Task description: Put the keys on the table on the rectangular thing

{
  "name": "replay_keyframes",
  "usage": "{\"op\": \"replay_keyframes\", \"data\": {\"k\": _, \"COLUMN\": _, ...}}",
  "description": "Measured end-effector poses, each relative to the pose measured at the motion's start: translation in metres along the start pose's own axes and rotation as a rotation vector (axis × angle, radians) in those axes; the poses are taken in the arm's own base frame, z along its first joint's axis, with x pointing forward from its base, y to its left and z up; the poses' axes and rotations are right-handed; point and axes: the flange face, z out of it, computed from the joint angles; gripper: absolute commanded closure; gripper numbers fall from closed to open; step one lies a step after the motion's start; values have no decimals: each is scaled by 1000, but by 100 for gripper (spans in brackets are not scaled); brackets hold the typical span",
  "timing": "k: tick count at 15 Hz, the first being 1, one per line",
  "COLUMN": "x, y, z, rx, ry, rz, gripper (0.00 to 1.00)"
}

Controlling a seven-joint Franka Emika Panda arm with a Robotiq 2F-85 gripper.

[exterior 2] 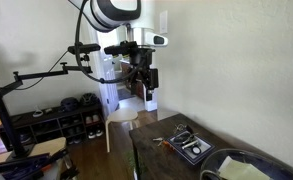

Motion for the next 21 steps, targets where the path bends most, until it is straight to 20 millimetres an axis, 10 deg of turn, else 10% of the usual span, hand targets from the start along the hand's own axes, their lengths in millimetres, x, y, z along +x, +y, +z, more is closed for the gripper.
{"op": "replay_keyframes", "data": {"k": 9, "x": 44, "y": -24, "z": 72, "rx": -59, "ry": 21, "rz": 111, "gripper": 0}}
{"op": "replay_keyframes", "data": {"k": 21, "x": 54, "y": -27, "z": 84, "rx": -50, "ry": 13, "rz": 169, "gripper": 0}}
